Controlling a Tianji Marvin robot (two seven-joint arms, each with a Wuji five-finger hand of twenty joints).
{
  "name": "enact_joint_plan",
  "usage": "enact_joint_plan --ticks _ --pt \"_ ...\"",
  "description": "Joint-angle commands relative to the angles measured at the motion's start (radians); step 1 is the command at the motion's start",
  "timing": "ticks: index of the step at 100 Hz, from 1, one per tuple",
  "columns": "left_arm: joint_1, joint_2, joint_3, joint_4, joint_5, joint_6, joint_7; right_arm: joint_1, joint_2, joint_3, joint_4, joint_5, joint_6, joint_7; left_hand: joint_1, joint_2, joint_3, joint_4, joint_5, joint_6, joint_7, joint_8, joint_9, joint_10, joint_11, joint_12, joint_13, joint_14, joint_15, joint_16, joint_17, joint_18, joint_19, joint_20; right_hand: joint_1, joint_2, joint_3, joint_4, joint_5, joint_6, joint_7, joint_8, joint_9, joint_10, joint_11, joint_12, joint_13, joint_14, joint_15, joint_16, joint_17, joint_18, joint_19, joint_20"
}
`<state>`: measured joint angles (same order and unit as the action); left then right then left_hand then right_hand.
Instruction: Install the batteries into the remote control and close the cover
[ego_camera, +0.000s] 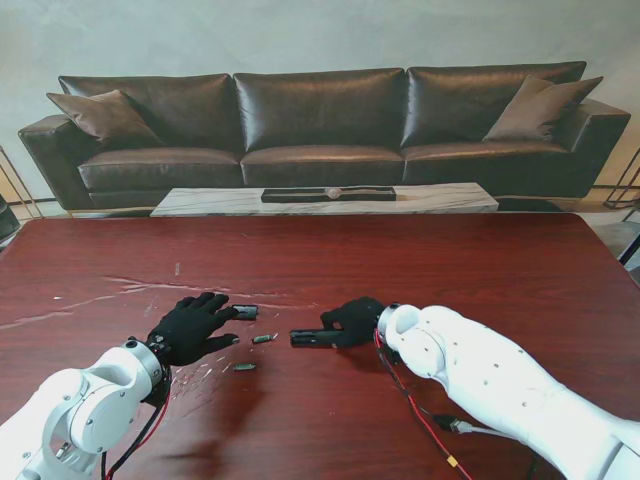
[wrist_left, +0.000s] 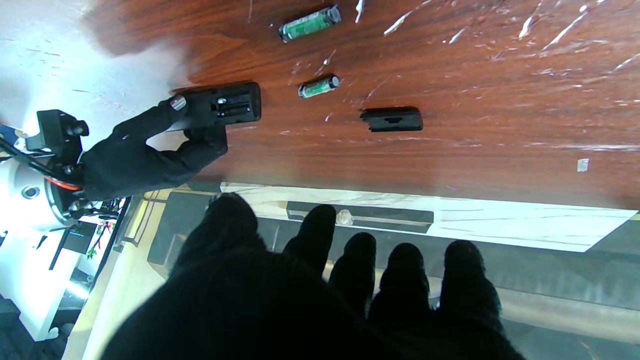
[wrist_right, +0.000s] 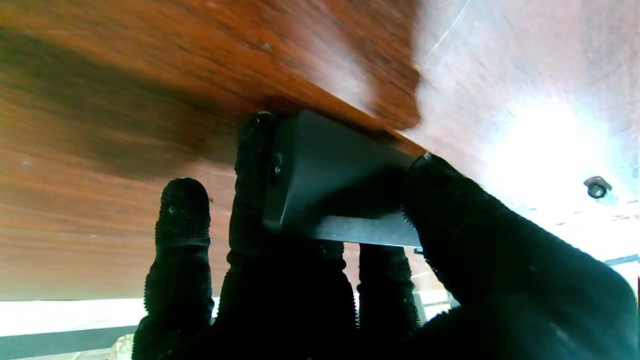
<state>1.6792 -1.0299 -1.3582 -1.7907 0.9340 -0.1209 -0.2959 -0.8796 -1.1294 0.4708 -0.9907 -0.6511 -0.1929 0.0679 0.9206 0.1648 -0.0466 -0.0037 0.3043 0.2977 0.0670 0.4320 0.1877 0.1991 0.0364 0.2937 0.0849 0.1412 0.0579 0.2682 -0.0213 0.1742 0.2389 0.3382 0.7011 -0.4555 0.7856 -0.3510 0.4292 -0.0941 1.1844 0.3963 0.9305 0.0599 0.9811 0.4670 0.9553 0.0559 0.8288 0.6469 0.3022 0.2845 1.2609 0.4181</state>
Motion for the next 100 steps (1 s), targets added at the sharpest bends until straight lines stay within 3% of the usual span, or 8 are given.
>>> enact_joint_plan --ticks 1,24,41,52,100 --pt "0.003 0.001 -0.001 -0.004 -0.003 0.001 -0.002 -0.017 0.004 -0.012 0.016 -0.009 0.000 0.014 0.036 0.052 0.002 -0.030 -0.005 -0.004 0.003 0.007 0.012 0.031 -0.004 0.003 0.012 0.006 0.000 0.002 -0.007 0.006 0.001 -0.008 0.005 -0.021 0.044 0.027 -0.043 -0.011 -0.025 -0.019 -0.097 0.023 -0.175 -0.088 -0.079 -0.007 -0.157 -0.104 -0.022 0.024 0.014 0.030" --pt "0.002 0.001 0.000 -0.003 -0.002 0.002 -0.001 -0.027 0.007 -0.009 0.016 -0.011 0.005 0.017 0.037 0.052 0.002 -0.030 -0.007 -0.004 0.003 0.006 0.012 0.030 -0.003 0.003 0.012 0.004 0.001 0.001 -0.006 0.007 0.000 -0.008 -0.056 0.003 0.063 0.052 -0.050 0.025 -0.117 -0.026 -0.172 0.033 -0.206 -0.083 -0.151 -0.006 -0.184 -0.125 -0.069 0.026 -0.015 0.022" --pt "0.003 0.001 -0.001 -0.003 -0.001 0.002 0.001 -0.031 0.011 -0.007 0.014 -0.016 0.013 0.020 0.038 0.052 0.002 -0.030 -0.007 -0.003 0.003 0.006 0.011 0.031 -0.004 0.003 0.011 0.006 0.000 0.001 -0.006 0.007 -0.001 -0.008 -0.096 0.023 0.082 0.119 -0.053 0.047 -0.201 0.000 -0.233 0.037 -0.228 -0.085 -0.214 -0.007 -0.217 -0.144 -0.105 0.019 -0.036 0.011" --pt "0.002 0.001 0.001 -0.002 -0.003 0.002 0.000 -0.032 0.011 -0.007 0.015 -0.021 0.017 0.017 0.039 0.053 0.002 -0.030 -0.006 -0.003 0.003 0.006 0.010 0.032 -0.004 0.003 0.012 0.005 0.001 0.001 -0.005 0.007 -0.001 -0.008 -0.115 0.029 0.102 0.186 -0.057 0.058 -0.253 0.058 -0.271 0.040 -0.234 -0.085 -0.252 -0.007 -0.232 -0.155 -0.120 0.015 -0.042 0.006" --pt "0.000 0.001 0.005 -0.002 -0.003 0.009 -0.002 -0.021 0.002 -0.013 0.035 -0.025 0.004 -0.015 0.045 0.056 0.002 -0.030 -0.005 -0.003 0.003 0.006 0.013 0.035 -0.003 0.003 0.012 0.005 0.001 0.001 -0.005 0.007 -0.001 -0.008 -0.118 0.032 0.100 0.183 -0.083 0.075 -0.306 0.067 -0.348 0.045 -0.248 -0.089 -0.328 -0.009 -0.260 -0.171 -0.164 0.008 -0.067 -0.007"
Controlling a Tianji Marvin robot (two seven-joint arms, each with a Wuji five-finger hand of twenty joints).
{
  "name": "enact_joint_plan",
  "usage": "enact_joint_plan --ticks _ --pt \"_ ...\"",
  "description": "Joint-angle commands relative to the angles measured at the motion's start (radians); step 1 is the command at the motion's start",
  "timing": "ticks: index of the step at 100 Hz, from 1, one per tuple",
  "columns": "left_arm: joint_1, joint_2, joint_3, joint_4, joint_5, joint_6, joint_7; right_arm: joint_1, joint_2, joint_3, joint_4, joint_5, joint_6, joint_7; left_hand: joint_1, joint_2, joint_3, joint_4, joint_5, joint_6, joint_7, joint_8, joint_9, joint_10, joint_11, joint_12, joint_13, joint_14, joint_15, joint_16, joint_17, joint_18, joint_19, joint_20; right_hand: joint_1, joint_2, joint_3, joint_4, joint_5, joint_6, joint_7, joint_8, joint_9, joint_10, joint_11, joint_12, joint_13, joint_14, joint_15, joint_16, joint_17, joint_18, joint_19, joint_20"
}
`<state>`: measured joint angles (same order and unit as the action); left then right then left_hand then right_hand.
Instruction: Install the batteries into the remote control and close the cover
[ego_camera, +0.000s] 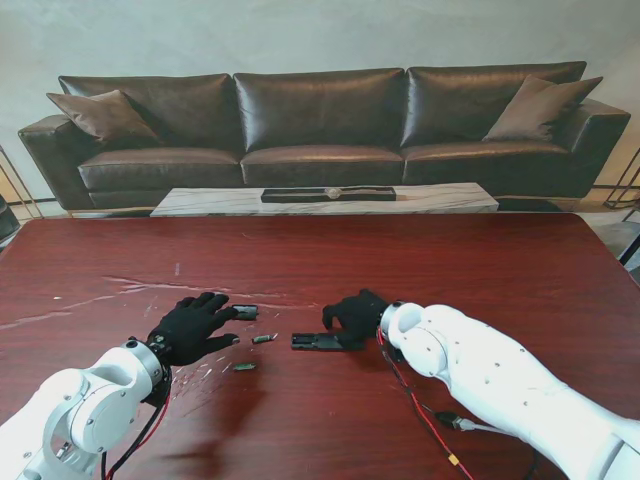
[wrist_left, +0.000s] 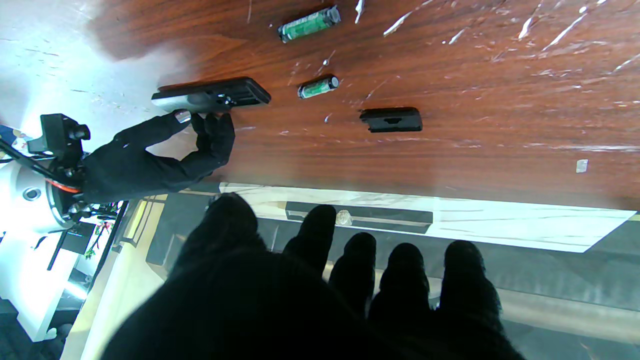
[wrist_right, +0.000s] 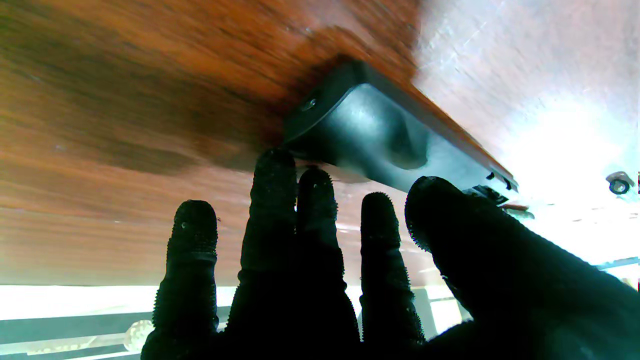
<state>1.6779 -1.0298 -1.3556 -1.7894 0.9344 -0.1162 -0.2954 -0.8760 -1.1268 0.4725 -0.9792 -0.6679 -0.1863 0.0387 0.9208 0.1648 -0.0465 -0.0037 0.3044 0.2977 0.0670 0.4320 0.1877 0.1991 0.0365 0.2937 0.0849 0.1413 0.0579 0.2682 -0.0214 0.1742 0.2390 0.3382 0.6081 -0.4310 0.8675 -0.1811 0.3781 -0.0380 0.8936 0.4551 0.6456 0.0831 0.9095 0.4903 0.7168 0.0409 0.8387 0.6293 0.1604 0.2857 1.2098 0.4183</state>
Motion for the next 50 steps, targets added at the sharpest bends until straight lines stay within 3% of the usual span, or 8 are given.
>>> enact_joint_plan --ticks 1,28,50 --pt "0.001 0.000 0.002 -0.003 -0.003 0.004 -0.002 -0.025 0.000 -0.014 0.024 -0.009 -0.003 0.013 0.045 0.056 0.002 -0.030 -0.004 -0.003 0.003 0.006 0.014 0.035 -0.003 0.003 0.013 0.005 0.001 0.001 -0.004 0.007 0.000 -0.008 -0.025 0.008 0.018 0.013 -0.033 0.019 -0.016 0.008 -0.066 0.022 -0.177 -0.112 -0.093 0.005 -0.271 -0.154 -0.026 0.006 -0.018 -0.008" --pt "-0.001 0.001 0.004 -0.001 -0.004 0.004 -0.002 -0.059 0.022 0.067 -0.033 -0.085 -0.045 -0.027 0.046 0.056 0.001 -0.030 -0.005 -0.002 0.003 0.006 0.013 0.035 -0.004 0.003 0.012 0.005 0.001 0.001 -0.005 0.007 0.000 -0.007 -0.054 0.004 0.012 0.012 -0.092 0.052 -0.078 -0.016 -0.201 0.033 -0.202 -0.123 -0.246 0.000 -0.331 -0.188 -0.146 -0.038 -0.096 -0.052" --pt "-0.004 0.001 0.007 0.001 -0.007 0.002 -0.005 -0.153 0.061 0.221 -0.148 -0.212 -0.100 -0.052 0.047 0.056 0.002 -0.030 -0.005 -0.003 0.003 0.006 0.012 0.035 -0.004 0.003 0.011 0.006 0.001 0.002 -0.005 0.007 0.001 -0.007 -0.099 0.001 -0.004 0.011 -0.136 0.065 -0.115 -0.037 -0.305 0.040 -0.225 -0.140 -0.355 -0.007 -0.372 -0.227 -0.216 -0.113 -0.181 -0.112"
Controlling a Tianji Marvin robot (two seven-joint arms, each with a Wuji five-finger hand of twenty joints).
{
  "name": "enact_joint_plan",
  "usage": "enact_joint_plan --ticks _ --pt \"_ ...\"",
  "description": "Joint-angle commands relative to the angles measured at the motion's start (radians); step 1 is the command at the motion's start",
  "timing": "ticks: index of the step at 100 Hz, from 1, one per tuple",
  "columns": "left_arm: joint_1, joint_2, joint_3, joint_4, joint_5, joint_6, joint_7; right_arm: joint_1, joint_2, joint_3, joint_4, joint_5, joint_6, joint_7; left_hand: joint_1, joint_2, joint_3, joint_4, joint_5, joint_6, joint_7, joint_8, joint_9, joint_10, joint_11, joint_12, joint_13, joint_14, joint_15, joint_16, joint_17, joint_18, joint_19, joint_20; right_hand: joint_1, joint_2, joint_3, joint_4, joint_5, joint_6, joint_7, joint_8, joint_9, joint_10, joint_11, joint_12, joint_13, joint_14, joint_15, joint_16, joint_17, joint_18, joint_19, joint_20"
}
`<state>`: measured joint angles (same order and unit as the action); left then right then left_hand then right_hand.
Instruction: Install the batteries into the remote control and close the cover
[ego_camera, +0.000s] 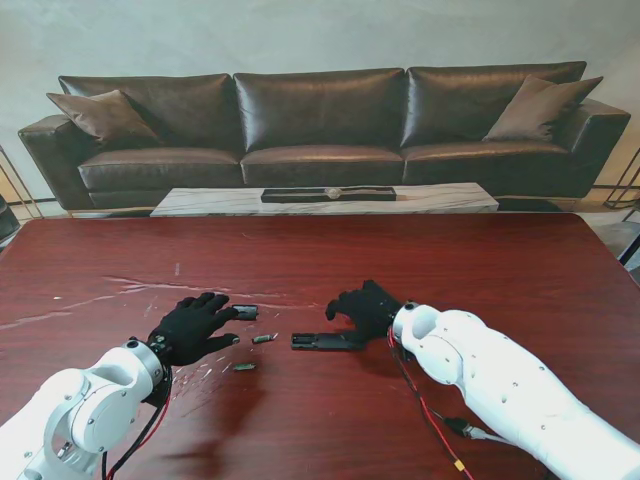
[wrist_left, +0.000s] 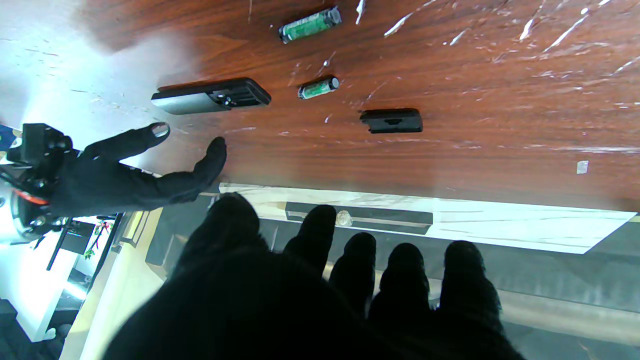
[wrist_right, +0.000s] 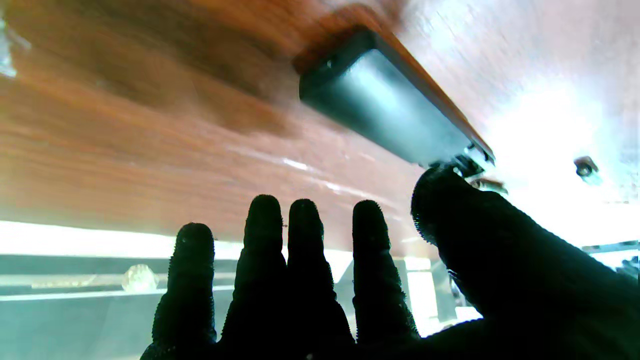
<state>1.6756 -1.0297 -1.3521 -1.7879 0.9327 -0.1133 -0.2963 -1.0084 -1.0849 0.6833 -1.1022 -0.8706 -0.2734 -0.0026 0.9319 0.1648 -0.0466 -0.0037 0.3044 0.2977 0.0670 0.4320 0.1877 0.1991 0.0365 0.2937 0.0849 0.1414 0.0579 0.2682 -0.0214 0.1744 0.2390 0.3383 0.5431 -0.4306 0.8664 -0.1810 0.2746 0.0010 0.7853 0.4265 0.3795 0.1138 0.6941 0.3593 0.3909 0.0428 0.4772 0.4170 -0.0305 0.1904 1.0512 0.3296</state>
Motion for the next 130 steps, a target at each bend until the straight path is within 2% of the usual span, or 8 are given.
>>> enact_joint_plan --ticks 1,25,41,55,71,83,102,130 --pt "-0.002 0.001 0.004 0.000 -0.005 -0.001 -0.004 -0.026 0.020 0.018 -0.031 -0.016 -0.015 -0.012 0.036 0.056 0.002 -0.029 -0.005 -0.002 0.003 0.006 0.012 0.036 -0.003 0.003 0.012 0.007 0.002 0.002 -0.005 0.006 0.001 -0.007 -0.039 0.000 -0.004 0.011 -0.034 0.027 -0.009 -0.009 -0.042 0.009 -0.011 -0.011 -0.032 -0.011 -0.012 -0.017 -0.029 -0.027 -0.030 -0.029" --pt "-0.005 0.001 0.007 0.003 -0.004 -0.007 -0.002 -0.181 0.049 0.210 -0.173 -0.140 -0.053 -0.025 0.034 0.054 0.001 -0.029 -0.005 -0.002 0.003 0.006 0.013 0.034 -0.003 0.004 0.013 0.009 0.002 0.003 -0.005 0.008 0.002 -0.007 -0.085 -0.003 -0.025 0.009 -0.051 0.049 -0.039 -0.023 -0.069 0.017 -0.029 -0.024 -0.057 -0.004 -0.032 -0.038 -0.044 -0.084 -0.085 -0.071" --pt "-0.009 0.002 0.013 0.005 0.007 -0.009 -0.001 -0.297 0.056 0.318 -0.273 -0.207 -0.045 -0.046 0.034 0.044 0.002 -0.028 -0.002 0.001 0.005 0.007 0.022 0.045 0.002 0.008 0.034 0.027 0.015 0.010 0.002 0.017 0.010 -0.003 -0.101 -0.003 -0.037 0.008 -0.050 0.055 -0.049 -0.028 -0.069 0.024 -0.036 -0.028 -0.057 0.000 -0.036 -0.042 -0.043 -0.086 -0.093 -0.078" --pt "-0.013 0.004 0.027 -0.005 0.036 0.006 -0.015 -0.395 0.054 0.389 -0.346 -0.238 -0.024 -0.081 0.037 0.016 0.005 -0.022 0.000 0.008 0.008 0.014 0.038 0.092 0.034 0.085 0.077 0.077 0.078 0.109 0.001 0.056 0.079 0.057 -0.098 0.002 -0.045 0.009 -0.048 0.056 -0.051 -0.029 -0.069 0.025 -0.037 -0.029 -0.055 0.004 -0.037 -0.043 -0.042 -0.086 -0.093 -0.081" --pt "-0.019 0.008 0.041 -0.016 0.108 -0.007 -0.023 -0.467 0.051 0.440 -0.386 -0.259 -0.021 -0.131 0.067 -0.055 0.011 -0.014 0.028 0.006 0.023 0.029 0.067 0.080 0.039 0.124 0.126 0.072 0.104 0.156 0.033 0.068 0.152 0.115 -0.093 0.006 -0.060 0.010 -0.035 0.055 -0.059 -0.033 -0.057 0.025 -0.042 -0.032 -0.049 0.003 -0.039 -0.045 -0.042 -0.086 -0.093 -0.084" --pt "-0.034 0.008 0.067 -0.011 0.150 -0.020 0.003 -0.495 0.049 0.464 -0.390 -0.260 -0.026 -0.163 0.097 -0.106 0.013 -0.010 0.052 -0.010 0.034 0.038 0.103 0.056 0.047 0.130 0.165 0.069 0.122 0.170 0.059 0.068 0.212 0.142 -0.089 0.009 -0.066 0.012 -0.024 0.051 -0.067 -0.036 -0.047 0.023 -0.048 -0.035 -0.042 0.003 -0.041 -0.046 -0.041 -0.085 -0.092 -0.085" --pt "-0.074 0.004 0.135 0.020 0.190 0.001 0.071 -0.523 0.048 0.492 -0.393 -0.265 -0.038 -0.190 0.149 -0.171 0.020 -0.011 0.125 -0.022 0.073 0.061 0.193 0.062 0.099 0.162 0.256 0.076 0.203 0.217 0.116 0.082 0.392 0.186 -0.086 0.017 -0.076 0.013 -0.016 0.049 -0.072 -0.035 -0.041 0.023 -0.051 -0.035 -0.035 0.006 -0.047 -0.047 -0.034 -0.075 -0.096 -0.090" --pt "-0.107 0.006 0.182 0.025 0.214 0.036 0.050 -0.533 0.046 0.505 -0.386 -0.261 -0.044 -0.207 0.186 -0.199 0.022 -0.015 0.150 -0.039 0.100 0.074 0.218 0.061 0.151 0.171 0.291 0.078 0.249 0.227 0.143 0.091 0.483 0.183 -0.080 0.027 -0.086 0.015 -0.006 0.046 -0.076 -0.031 -0.031 0.023 -0.058 -0.037 -0.028 0.008 -0.053 -0.046 -0.031 -0.074 -0.100 -0.094"
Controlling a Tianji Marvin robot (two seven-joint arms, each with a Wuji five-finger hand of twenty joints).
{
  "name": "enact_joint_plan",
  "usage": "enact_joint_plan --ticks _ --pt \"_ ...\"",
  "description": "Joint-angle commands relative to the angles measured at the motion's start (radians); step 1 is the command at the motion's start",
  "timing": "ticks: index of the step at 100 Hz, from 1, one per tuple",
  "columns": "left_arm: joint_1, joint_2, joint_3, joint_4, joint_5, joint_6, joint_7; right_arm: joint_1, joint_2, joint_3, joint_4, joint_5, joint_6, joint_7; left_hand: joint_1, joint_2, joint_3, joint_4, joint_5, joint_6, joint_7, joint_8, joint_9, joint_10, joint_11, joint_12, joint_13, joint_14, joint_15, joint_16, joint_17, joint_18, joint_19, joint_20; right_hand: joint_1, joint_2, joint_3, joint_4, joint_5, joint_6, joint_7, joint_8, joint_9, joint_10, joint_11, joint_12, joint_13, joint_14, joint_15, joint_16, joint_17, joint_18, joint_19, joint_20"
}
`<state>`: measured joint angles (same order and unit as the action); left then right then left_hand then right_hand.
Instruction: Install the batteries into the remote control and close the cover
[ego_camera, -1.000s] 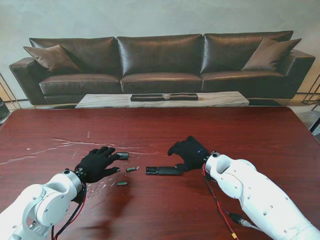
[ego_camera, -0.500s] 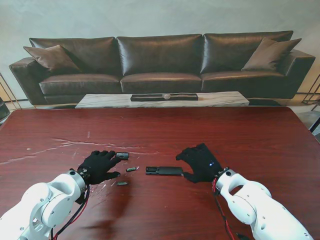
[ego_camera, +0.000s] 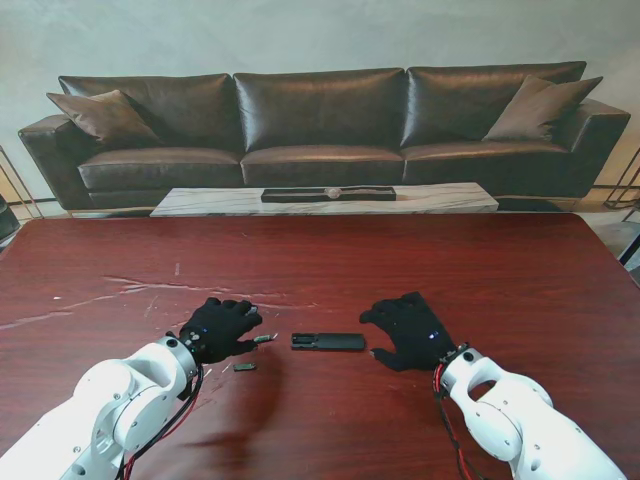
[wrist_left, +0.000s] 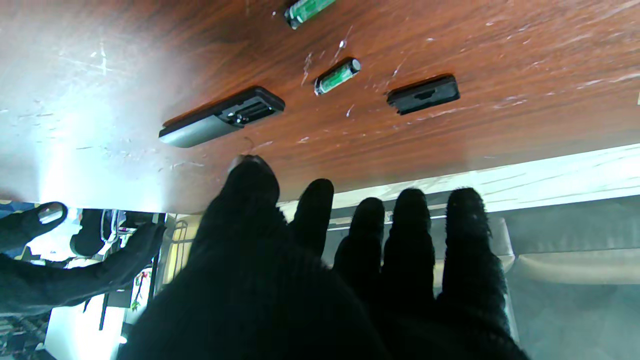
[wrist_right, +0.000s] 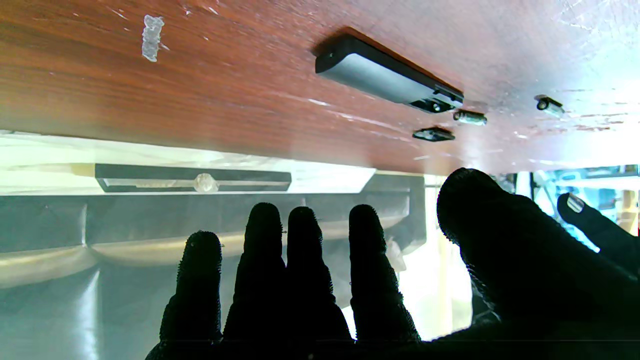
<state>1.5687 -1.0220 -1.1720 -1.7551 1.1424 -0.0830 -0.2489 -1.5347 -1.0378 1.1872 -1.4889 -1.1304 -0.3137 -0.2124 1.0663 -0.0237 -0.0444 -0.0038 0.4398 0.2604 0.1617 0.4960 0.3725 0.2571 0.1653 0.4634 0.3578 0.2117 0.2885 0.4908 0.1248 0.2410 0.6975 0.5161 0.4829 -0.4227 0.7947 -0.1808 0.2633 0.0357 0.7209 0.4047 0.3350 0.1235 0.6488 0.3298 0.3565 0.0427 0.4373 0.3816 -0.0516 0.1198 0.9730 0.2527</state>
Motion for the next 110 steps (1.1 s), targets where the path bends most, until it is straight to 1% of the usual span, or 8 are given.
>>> enact_joint_plan --ticks 1,19,63,66,73,80,95,110 --pt "0.000 -0.002 0.002 -0.008 0.004 0.007 0.002 -0.007 -0.001 0.001 0.000 -0.001 -0.004 0.002 0.052 -0.010 0.020 -0.014 0.013 -0.001 0.005 0.010 0.032 0.003 0.023 0.001 0.019 0.008 0.019 0.005 -0.003 0.025 0.026 0.005 -0.020 0.019 -0.015 0.015 0.006 0.011 -0.012 -0.009 0.014 0.013 -0.013 -0.008 0.006 0.008 -0.013 -0.010 -0.010 -0.004 -0.022 -0.017" --pt "0.013 -0.001 0.003 -0.023 0.029 0.026 -0.010 -0.009 -0.001 0.008 0.000 -0.003 -0.009 -0.002 0.081 -0.029 0.027 -0.011 0.025 -0.010 0.016 0.014 0.058 0.003 0.051 0.005 0.040 0.010 0.038 0.009 0.017 0.029 0.059 0.008 -0.019 0.026 -0.024 0.016 0.012 0.007 -0.015 -0.007 0.017 0.014 -0.014 -0.007 0.011 0.009 -0.015 -0.009 -0.005 0.003 -0.023 -0.019" --pt "0.047 0.003 0.010 -0.052 0.096 0.051 -0.048 -0.012 -0.004 0.019 0.003 0.012 -0.024 -0.011 0.084 -0.043 0.026 -0.011 0.032 -0.023 0.041 0.018 0.066 -0.011 0.075 0.002 0.054 0.005 0.052 0.013 0.028 0.032 0.078 0.000 -0.011 0.035 -0.034 0.019 0.019 0.005 -0.020 -0.002 0.026 0.014 -0.017 -0.007 0.016 0.011 -0.018 -0.007 -0.002 0.003 -0.025 -0.022" --pt "0.049 0.004 0.010 -0.052 0.100 0.049 -0.047 -0.012 -0.005 0.019 0.003 0.014 -0.024 -0.011 0.085 -0.045 0.026 -0.011 0.032 -0.033 0.043 0.019 0.069 -0.011 0.076 0.001 0.058 0.004 0.052 0.012 0.032 0.031 0.079 -0.001 -0.010 0.035 -0.034 0.019 0.019 0.005 -0.020 -0.001 0.026 0.015 -0.018 -0.007 0.016 0.011 -0.018 -0.007 -0.001 0.003 -0.025 -0.022" --pt "0.051 0.004 0.012 -0.051 0.104 0.046 -0.047 -0.013 -0.005 0.020 0.004 0.015 -0.024 -0.014 0.101 -0.063 0.029 -0.013 0.035 -0.119 0.088 0.059 0.103 -0.008 0.077 -0.010 0.080 0.009 0.054 0.005 0.046 0.040 0.087 -0.010 -0.011 0.036 -0.036 0.019 0.020 0.005 -0.021 0.000 0.028 0.015 -0.019 -0.008 0.018 0.011 -0.018 -0.006 -0.001 0.003 -0.025 -0.022" --pt "0.053 0.005 0.019 -0.047 0.108 0.049 -0.049 -0.013 -0.005 0.021 0.005 0.017 -0.024 -0.015 0.116 -0.081 0.032 -0.013 0.048 -0.137 0.103 0.076 0.120 -0.002 0.078 -0.014 0.094 0.016 0.057 0.004 0.056 0.048 0.093 -0.012 -0.011 0.037 -0.037 0.019 0.020 0.005 -0.021 0.000 0.027 0.016 -0.020 -0.008 0.018 0.011 -0.018 -0.006 -0.001 0.003 -0.026 -0.022" --pt "0.059 0.006 0.030 -0.032 0.132 0.065 -0.045 -0.012 -0.006 0.020 0.006 0.022 -0.023 -0.012 0.120 -0.090 0.033 -0.013 0.052 -0.104 0.117 0.085 0.154 -0.015 0.095 -0.012 0.130 0.009 0.071 0.004 0.094 0.045 0.107 -0.019 -0.010 0.039 -0.039 0.019 0.020 0.005 -0.022 0.002 0.027 0.014 -0.021 -0.008 0.018 0.010 -0.018 -0.005 -0.001 0.003 -0.026 -0.023" --pt "0.047 0.008 0.052 -0.002 0.149 0.081 -0.039 -0.011 -0.007 0.018 0.006 0.027 -0.022 -0.007 0.125 -0.111 0.034 -0.016 0.067 -0.097 0.147 0.096 0.170 -0.041 0.119 -0.005 0.157 -0.010 0.087 0.005 0.127 0.032 0.125 -0.034 -0.009 0.041 -0.042 0.020 0.029 0.011 -0.027 0.001 0.031 0.012 -0.021 -0.007 0.019 0.011 -0.019 -0.005 -0.001 0.003 -0.025 -0.023"
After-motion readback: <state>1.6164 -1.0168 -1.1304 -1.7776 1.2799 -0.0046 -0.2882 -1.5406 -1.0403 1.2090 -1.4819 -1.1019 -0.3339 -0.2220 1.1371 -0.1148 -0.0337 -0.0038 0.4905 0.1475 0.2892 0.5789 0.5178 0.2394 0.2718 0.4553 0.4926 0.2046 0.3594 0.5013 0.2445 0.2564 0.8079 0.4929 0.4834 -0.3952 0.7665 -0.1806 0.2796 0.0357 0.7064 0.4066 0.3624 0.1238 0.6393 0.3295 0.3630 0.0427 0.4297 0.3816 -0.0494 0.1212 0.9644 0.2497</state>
